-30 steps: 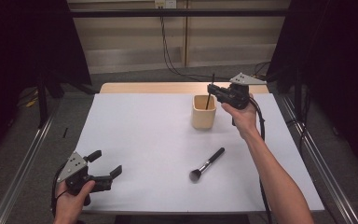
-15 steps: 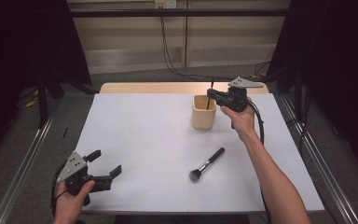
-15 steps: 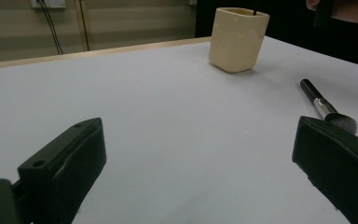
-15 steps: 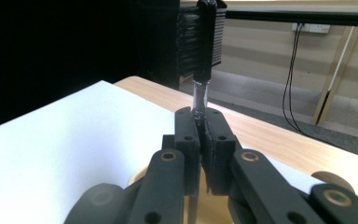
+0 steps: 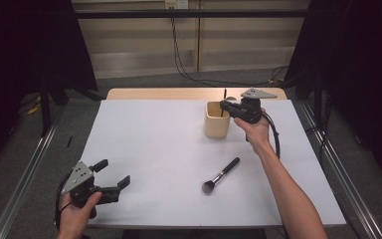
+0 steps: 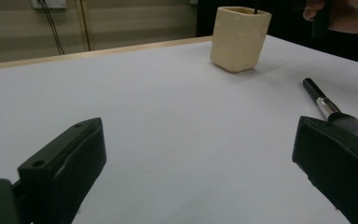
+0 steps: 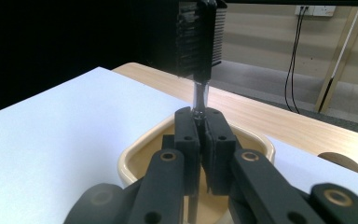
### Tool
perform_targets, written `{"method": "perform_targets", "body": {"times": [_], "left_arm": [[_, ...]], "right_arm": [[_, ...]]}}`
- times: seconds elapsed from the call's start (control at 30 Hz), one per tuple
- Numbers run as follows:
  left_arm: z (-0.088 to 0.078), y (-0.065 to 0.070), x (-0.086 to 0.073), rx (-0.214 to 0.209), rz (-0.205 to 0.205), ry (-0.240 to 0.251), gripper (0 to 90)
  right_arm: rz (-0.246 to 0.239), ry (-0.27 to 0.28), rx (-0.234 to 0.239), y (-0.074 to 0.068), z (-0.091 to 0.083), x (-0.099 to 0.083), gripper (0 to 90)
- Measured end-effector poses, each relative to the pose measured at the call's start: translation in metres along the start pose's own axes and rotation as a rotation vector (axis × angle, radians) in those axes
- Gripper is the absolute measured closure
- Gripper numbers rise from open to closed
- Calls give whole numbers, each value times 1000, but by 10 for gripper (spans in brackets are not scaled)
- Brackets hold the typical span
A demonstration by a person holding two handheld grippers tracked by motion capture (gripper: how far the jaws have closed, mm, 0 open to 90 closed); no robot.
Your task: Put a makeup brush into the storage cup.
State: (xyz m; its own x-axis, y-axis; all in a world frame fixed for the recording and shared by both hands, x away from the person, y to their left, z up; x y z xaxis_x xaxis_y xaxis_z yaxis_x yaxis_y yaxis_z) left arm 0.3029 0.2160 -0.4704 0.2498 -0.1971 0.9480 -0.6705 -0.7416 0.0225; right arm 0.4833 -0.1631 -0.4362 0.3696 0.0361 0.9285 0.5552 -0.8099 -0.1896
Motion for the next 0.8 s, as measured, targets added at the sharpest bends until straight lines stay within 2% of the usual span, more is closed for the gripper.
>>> {"method": "perform_targets", "body": {"times": [0.13, 0.2, 0.27, 0.3, 0.37, 0.4, 0.43, 0.47, 0.57, 0.63, 0.7, 0.8], "left_arm": [[0, -1, 0, 2, -2, 7, 28], [-1, -2, 0, 4, -5, 4, 28], [-1, -2, 0, 5, -2, 3, 28], [-1, -2, 0, 4, -2, 4, 28], [-1, -2, 0, 4, -2, 3, 28], [-1, -2, 0, 5, -2, 4, 28], [-1, -2, 0, 4, -1, 4, 28], [-1, -2, 0, 4, -2, 4, 28], [0, -2, 0, 5, -6, 5, 28], [-1, -2, 0, 4, -6, 5, 28], [-1, -2, 1, 4, -5, 8, 28], [-1, -2, 1, 3, -7, 10, 28]], "right_arm": [[-1, 5, 1, 1, 0, -1, 843], [-1, 4, 1, 0, 1, -1, 752], [-4, -5, -3, 0, 1, -2, 757], [-2, 1, 1, 0, 1, -3, 709], [14, 5, -13, 1, 0, -4, 547], [14, 5, -23, 3, 0, -5, 527], [8, 7, -10, 2, 0, -5, 532], [10, 12, -7, 1, -1, -5, 499], [10, 25, -19, 0, -4, -4, 335], [7, 33, -23, -1, -5, -4, 308], [13, 38, -24, -1, -7, -4, 194], [16, 44, -40, -2, -12, -5, 98]]}}
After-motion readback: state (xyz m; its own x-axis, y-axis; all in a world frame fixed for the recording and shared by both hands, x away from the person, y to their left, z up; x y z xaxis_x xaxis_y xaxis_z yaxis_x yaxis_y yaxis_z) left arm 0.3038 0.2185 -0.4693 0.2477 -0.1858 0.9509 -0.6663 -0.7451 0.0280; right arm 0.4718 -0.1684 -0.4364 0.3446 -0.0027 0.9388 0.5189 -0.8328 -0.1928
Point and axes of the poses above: each handheld gripper's, and its own axes: z roughly forward along the jaws, x roughly out of its top, y roughly to its right, the point moved 8 cm from there along z, roughly forward along the jaws, and after that the axes turned 4 degrees about z, right-handed, at the moved point
